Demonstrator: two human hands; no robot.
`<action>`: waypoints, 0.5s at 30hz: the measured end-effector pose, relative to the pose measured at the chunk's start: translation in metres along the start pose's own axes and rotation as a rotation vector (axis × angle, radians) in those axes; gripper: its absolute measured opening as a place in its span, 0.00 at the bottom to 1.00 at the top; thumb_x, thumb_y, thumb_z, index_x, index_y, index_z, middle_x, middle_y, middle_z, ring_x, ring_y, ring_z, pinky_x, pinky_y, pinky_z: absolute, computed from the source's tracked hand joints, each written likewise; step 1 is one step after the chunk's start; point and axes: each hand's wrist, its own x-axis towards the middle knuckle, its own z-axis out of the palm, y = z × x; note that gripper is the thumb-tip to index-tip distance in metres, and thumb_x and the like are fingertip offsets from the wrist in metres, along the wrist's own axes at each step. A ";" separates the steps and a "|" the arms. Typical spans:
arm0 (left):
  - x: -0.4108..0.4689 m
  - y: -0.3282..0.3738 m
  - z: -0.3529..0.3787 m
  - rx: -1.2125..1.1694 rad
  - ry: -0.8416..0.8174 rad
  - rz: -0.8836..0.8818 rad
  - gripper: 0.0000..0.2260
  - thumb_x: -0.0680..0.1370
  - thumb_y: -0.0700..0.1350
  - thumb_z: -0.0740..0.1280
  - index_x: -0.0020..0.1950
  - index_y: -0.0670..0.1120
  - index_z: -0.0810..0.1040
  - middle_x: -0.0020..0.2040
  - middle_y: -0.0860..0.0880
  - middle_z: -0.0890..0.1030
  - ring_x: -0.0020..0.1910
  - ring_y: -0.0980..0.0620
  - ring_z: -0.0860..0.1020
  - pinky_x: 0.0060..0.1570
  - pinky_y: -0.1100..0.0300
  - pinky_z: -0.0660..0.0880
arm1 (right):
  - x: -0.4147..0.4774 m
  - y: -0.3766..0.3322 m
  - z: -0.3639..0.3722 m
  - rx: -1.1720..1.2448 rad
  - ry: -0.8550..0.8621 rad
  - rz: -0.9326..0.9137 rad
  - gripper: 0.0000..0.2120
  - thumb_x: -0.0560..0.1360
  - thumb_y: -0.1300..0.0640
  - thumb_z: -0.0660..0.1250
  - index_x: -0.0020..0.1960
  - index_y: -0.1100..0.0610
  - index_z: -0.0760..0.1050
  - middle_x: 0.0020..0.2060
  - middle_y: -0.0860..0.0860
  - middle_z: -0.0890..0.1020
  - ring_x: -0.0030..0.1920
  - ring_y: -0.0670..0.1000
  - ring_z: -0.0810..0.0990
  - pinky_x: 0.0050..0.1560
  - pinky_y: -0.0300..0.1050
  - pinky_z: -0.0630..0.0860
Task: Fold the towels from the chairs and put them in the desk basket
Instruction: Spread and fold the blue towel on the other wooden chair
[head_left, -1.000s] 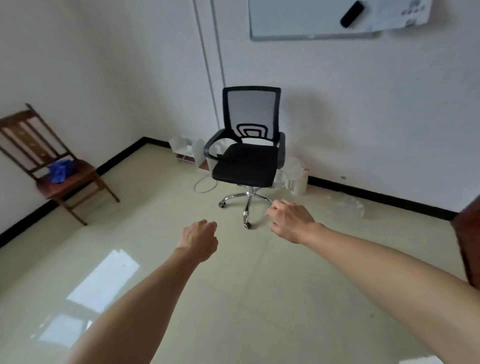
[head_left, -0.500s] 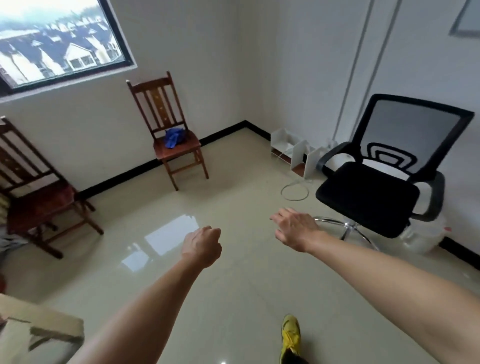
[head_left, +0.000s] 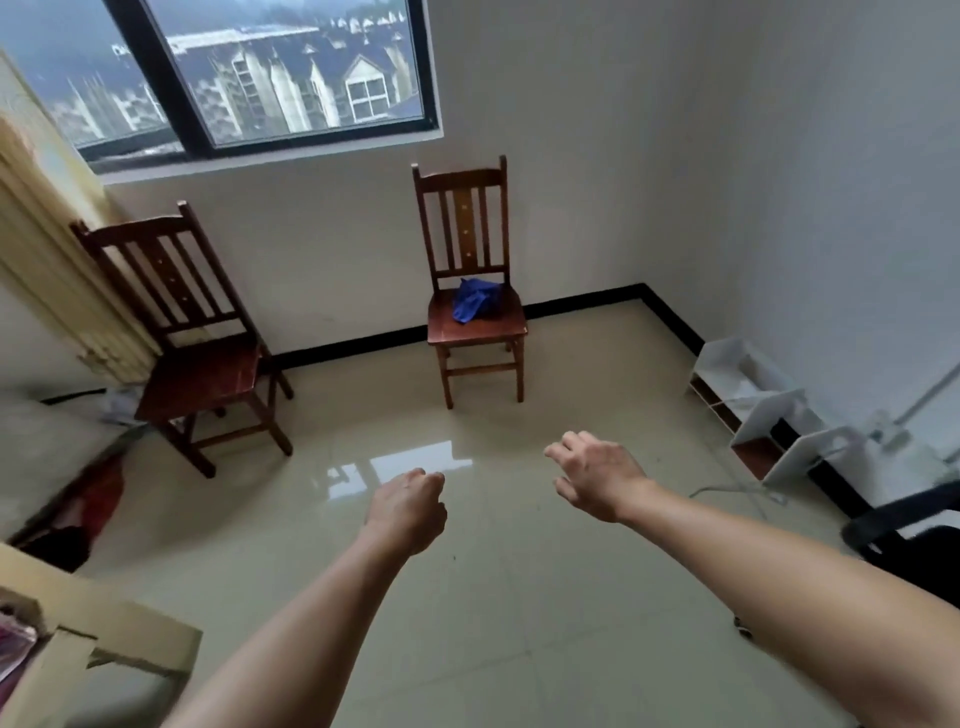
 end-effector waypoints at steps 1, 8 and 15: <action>0.023 -0.008 -0.003 -0.005 -0.011 -0.024 0.11 0.78 0.46 0.60 0.57 0.45 0.75 0.56 0.48 0.77 0.55 0.46 0.76 0.50 0.56 0.71 | 0.028 0.005 -0.001 0.007 -0.008 -0.015 0.19 0.78 0.49 0.57 0.67 0.53 0.68 0.59 0.53 0.73 0.60 0.55 0.72 0.53 0.50 0.75; 0.191 -0.068 -0.013 -0.010 -0.028 -0.050 0.11 0.77 0.48 0.60 0.57 0.47 0.75 0.57 0.48 0.77 0.57 0.45 0.76 0.51 0.56 0.72 | 0.201 0.044 0.010 0.023 -0.030 0.009 0.19 0.79 0.48 0.57 0.67 0.53 0.67 0.58 0.53 0.73 0.60 0.54 0.72 0.53 0.50 0.74; 0.359 -0.101 -0.068 0.045 -0.028 0.004 0.10 0.77 0.47 0.60 0.56 0.48 0.75 0.56 0.48 0.77 0.56 0.46 0.76 0.49 0.57 0.70 | 0.344 0.095 -0.017 0.105 -0.013 0.109 0.19 0.79 0.47 0.58 0.68 0.51 0.67 0.59 0.52 0.73 0.62 0.53 0.72 0.54 0.48 0.73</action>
